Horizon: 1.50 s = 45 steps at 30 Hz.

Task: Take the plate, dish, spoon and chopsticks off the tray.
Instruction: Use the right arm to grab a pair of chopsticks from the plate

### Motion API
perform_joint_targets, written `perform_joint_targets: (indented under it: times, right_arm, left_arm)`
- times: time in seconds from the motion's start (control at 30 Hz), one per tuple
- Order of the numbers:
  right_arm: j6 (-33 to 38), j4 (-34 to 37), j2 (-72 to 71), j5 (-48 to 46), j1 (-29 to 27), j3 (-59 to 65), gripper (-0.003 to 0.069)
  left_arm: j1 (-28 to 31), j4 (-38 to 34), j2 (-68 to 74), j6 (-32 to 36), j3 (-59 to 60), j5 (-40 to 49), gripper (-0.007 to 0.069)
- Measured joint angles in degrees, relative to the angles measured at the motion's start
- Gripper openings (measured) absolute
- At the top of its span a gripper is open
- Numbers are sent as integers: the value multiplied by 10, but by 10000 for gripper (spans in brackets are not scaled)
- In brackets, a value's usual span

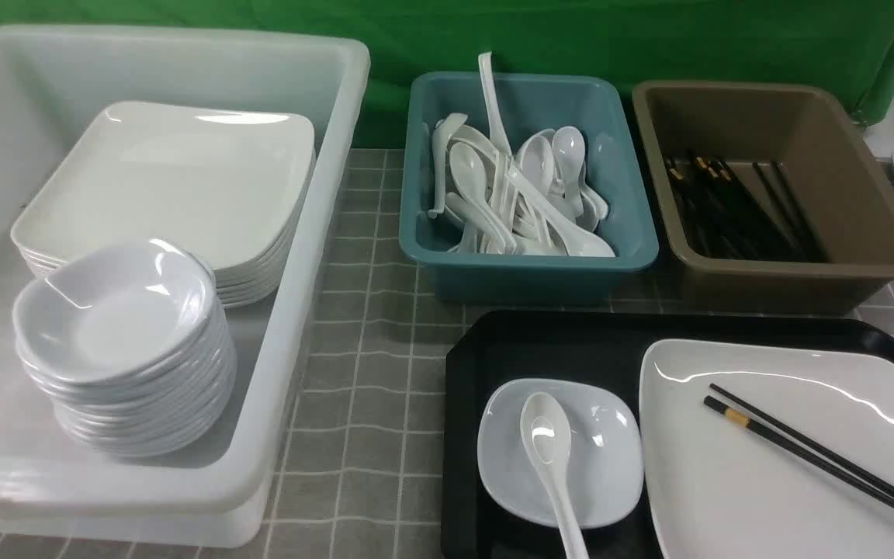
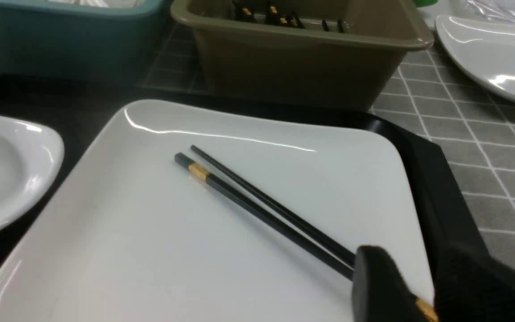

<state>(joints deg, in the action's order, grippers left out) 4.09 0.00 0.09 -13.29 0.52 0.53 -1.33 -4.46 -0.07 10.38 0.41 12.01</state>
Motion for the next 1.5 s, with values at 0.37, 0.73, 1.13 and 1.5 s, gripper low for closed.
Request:
perform_joint_targets:
  times: [0.37, 0.73, 1.13, 1.5]
  right_arm:
    - [0, 0, 0, 0, 0, 0, 238]
    - [0, 0, 0, 0, 0, 0, 238]
    - [-20, 21, 0, 37, 0, 0, 238]
    - [-310, 147, 0, 297, 0, 0, 238]
  left_arm:
    - [0, 7, 0, 4, 0, 0, 3]
    - [0, 24, 0, 25, 0, -19, 3]
    - [0, -217, 0, -127, 0, -186, 3]
    - [-1, -180, 3, -249, -29, -460, 3]
